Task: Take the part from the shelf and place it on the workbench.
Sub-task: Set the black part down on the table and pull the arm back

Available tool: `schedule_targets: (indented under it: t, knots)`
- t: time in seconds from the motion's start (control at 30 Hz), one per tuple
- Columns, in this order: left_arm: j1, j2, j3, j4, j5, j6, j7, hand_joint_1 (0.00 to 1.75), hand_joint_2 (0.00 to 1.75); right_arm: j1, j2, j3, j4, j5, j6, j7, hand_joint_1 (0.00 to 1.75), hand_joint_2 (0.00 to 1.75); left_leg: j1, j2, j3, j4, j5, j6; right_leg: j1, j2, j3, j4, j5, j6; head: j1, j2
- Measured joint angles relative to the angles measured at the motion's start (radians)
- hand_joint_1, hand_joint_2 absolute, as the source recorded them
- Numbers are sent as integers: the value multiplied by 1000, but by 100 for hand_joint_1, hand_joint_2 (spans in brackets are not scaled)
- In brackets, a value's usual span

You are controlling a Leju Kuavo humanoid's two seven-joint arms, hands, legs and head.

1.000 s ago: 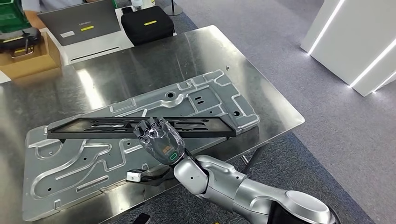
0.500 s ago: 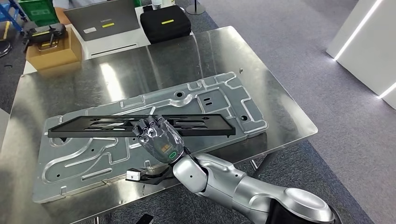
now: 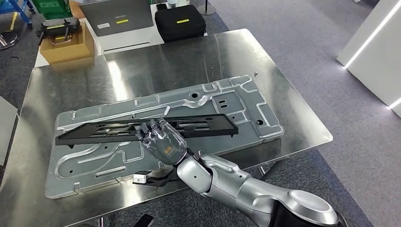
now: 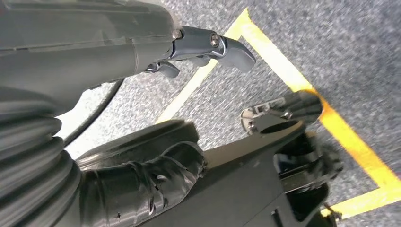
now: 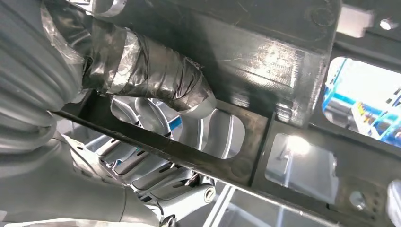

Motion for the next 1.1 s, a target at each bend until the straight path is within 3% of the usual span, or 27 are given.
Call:
schedule_targets:
  t: [0.07,0.1,0.13,0.2,0.27,0.4,0.47,0.5,0.57,0.6,0.63,0.67,0.73,0.8,0.87,0.93,0.97,1.07,1.1]
  knots:
    - [0,0,0,0,1,-1,-2,0,175,4,0,0,31,0,0,-11,175,175,-1,-1,0,2,-1,3,-2,0,-64,126,-46,3,0,0]
    - [1,0,0,0,1,-1,-2,0,175,5,0,1,44,0,0,-13,175,175,-1,-1,0,3,-2,4,-2,0,-82,156,-47,3,0,0]
    - [2,0,0,0,1,-1,-2,0,175,6,0,3,55,0,0,-12,175,175,-1,-2,0,5,-4,3,-3,0,-77,140,-26,3,0,0]
    - [1,0,0,0,2,-1,-4,0,175,6,0,6,68,0,0,-9,175,175,-1,-4,0,14,-10,-2,-5,0,-21,14,43,0,0,0]
    - [0,-1,0,0,2,-1,-8,0,175,6,2,9,82,0,0,-13,175,175,-5,-5,-4,23,-17,-10,-3,0,33,-97,81,-4,0,0]
    - [-1,-1,0,0,5,-1,-16,0,175,13,6,3,112,-1,0,-71,175,175,-4,-4,-6,29,-25,-30,1,2,45,-122,83,-23,0,0]
    - [-2,-1,0,0,8,-3,-20,0,175,22,13,-20,138,-3,0,-152,175,175,-2,-2,-25,78,-58,-39,-3,0,50,-128,85,-35,0,0]
    - [-2,0,0,0,8,-4,-22,0,175,28,20,-40,161,-5,0,-203,175,175,-1,-1,-50,133,-88,-43,-3,-1,52,-130,85,-38,-1,0]
    - [-1,0,0,0,5,-6,-25,0,175,46,36,-81,216,-8,-1,-285,87,87,-1,-1,-109,258,-141,-48,-1,-4,53,-130,84,-42,-1,0]
    - [-1,0,0,0,2,-6,-25,0,175,54,43,-99,242,-9,-2,-311,44,44,-1,-1,-128,294,-147,-49,0,-4,53,-129,83,-43,-1,0]
    - [-1,1,0,0,-2,-4,-25,0,175,59,49,-115,263,-10,-3,-325,0,0,-1,-1,-129,293,-134,-48,0,-4,54,-129,83,-43,-1,0]
    - [-1,1,0,0,-5,-1,-24,0,175,62,54,-129,282,-11,-4,-334,0,0,-1,-1,-111,254,-105,-47,1,-4,55,-129,83,-43,-1,0]
    - [-3,3,0,0,-6,7,-21,0,175,63,67,-156,316,-13,-4,-347,0,0,-3,0,-45,117,-43,-39,3,-2,56,-128,81,-40,-1,0]
    - [-6,4,0,0,-2,5,-19,0,87,63,77,-180,342,-13,-5,-356,0,0,-7,0,-4,31,-19,-30,5,0,55,-127,81,-32,-1,0]
    - [-6,5,0,0,1,-2,-18,0,0,62,85,-198,361,-14,-5,-364,0,0,-11,-2,-1,21,-20,-21,4,0,54,-128,82,-21,-1,0]
    - [-6,6,0,0,2,-2,-16,0,0,59,92,-212,376,-14,-5,-369,0,0,-8,-1,4,12,-14,-11,2,-1,50,-115,71,-9,0,0]
    - [-7,6,0,0,4,-2,-15,0,0,57,94,-217,382,-15,-4,-371,0,0,-6,0,7,7,-11,-4,1,-1,38,-87,53,-4,0,0]
    - [-8,7,0,0,9,-2,-15,0,0,54,97,-229,398,-16,1,-373,0,0,-5,2,9,4,-9,5,-1,-1,-44,89,-33,4,0,0]
    - [-8,8,0,0,10,-2,-15,0,0,53,97,-233,403,-17,3,-374,0,0,-5,2,9,5,-10,6,-2,-1,-66,133,-45,6,1,0]
